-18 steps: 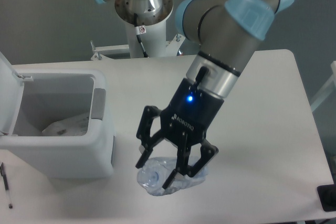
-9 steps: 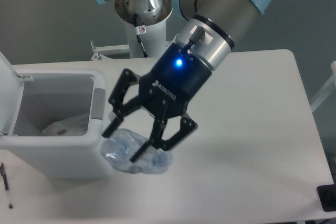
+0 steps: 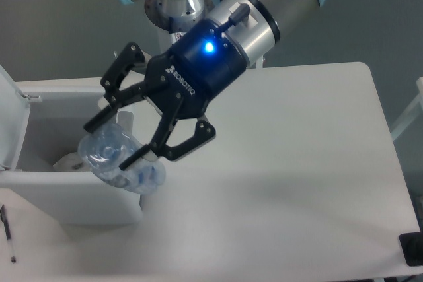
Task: Place the trash in the trash can
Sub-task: 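Carry the bottle over the bin and lower it inside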
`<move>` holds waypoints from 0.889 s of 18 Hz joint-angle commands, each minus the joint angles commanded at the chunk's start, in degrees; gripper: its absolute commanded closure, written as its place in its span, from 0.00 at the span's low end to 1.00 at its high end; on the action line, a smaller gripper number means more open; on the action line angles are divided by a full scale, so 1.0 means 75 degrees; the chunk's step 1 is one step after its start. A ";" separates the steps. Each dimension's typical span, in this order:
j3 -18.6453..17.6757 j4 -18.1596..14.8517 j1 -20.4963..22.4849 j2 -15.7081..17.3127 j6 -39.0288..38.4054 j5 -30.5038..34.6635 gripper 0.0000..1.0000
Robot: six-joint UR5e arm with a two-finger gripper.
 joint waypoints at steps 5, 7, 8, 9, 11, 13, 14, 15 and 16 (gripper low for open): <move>-0.0668 0.0012 -0.0351 0.0433 0.0000 0.0000 0.64; -0.0832 0.0012 -0.0411 0.0539 0.0000 0.0000 0.64; -0.0821 0.0012 -0.0422 0.0551 0.0000 0.0000 0.64; -0.0833 0.0012 -0.0446 0.0563 0.0000 -0.0012 0.64; -0.0856 0.0012 -0.0586 0.0563 0.0000 0.0000 0.63; -0.0961 0.0012 -0.0645 0.0563 0.0047 0.0012 0.63; -0.1031 0.0023 -0.0645 0.0586 0.0070 0.0012 0.63; -0.1113 0.0023 -0.0668 0.0598 0.0070 0.0023 0.63; -0.1207 0.0023 -0.0738 0.0633 0.0094 0.0023 0.63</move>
